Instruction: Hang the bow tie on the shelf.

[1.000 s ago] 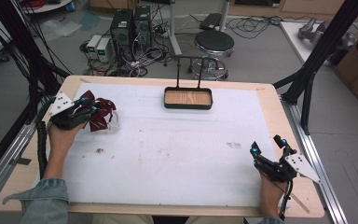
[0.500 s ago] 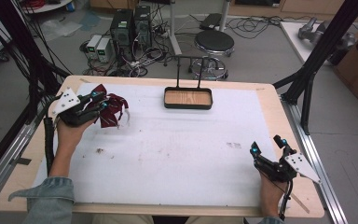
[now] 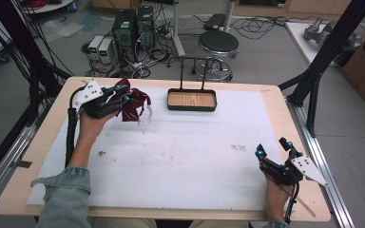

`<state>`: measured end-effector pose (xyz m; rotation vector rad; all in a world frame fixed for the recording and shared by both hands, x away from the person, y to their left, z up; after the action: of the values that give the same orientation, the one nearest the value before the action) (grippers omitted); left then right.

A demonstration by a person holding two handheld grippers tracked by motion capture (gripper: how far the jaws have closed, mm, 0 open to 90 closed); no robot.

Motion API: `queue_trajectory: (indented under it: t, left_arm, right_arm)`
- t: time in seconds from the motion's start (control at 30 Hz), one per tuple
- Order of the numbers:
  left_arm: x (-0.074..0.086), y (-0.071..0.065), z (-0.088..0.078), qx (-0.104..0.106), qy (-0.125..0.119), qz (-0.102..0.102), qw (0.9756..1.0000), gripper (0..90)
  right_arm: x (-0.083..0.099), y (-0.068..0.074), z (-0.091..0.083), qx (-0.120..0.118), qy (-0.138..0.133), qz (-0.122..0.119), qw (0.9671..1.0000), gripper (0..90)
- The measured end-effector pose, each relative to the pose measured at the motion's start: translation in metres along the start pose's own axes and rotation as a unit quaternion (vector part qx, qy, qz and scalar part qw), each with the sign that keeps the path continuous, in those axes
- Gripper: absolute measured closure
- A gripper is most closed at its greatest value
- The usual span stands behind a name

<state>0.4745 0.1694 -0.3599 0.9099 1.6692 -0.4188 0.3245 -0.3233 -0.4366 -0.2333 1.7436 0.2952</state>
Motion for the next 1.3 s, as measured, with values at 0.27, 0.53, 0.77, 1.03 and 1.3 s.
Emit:
queue_trajectory:
  t: [0.27, 0.53, 0.77, 1.03, 1.3]
  left_arm:
    - [-0.028, 0.003, 0.026, 0.025, -0.013, -0.004, 0.9996, 65.2]
    - [-0.047, 0.005, 0.048, 0.029, -0.02, 0.0, 0.9994, 65.2]
    - [-0.061, 0.009, 0.065, 0.039, -0.026, -0.01, 0.9989, 65.2]
    - [-0.073, 0.012, 0.081, 0.042, -0.043, -0.025, 0.9979, 65.2]
    - [-0.086, 0.019, 0.093, 0.033, -0.05, -0.03, 0.9978, 65.2]
  right_arm:
    - [0.0, 0.0, 0.0, -0.002, 0.0, 0.001, 1.0, 11.2]
    - [0.0, 0.0, 0.0, -0.003, -0.001, 0.005, 1.0, 11.2]
    - [0.0, 0.0, 0.0, -0.005, -0.001, 0.006, 1.0, 11.2]
    - [0.0, -0.001, 0.0, -0.006, 0.0, 0.007, 1.0, 11.2]
    - [0.0, -0.001, 0.0, -0.009, -0.001, 0.008, 0.9999, 11.2]
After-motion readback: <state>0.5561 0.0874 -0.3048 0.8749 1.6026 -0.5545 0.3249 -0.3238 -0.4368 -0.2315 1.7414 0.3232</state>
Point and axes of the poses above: each handheld gripper's, and its own axes: z roughly forward along the jaws, x roughly out of its underside, y roughly to its left, the point moved 7 cm from there along z, roughly forward along the jaws, and after that the axes turned 13 degrees about y, right-handed, at the moved point
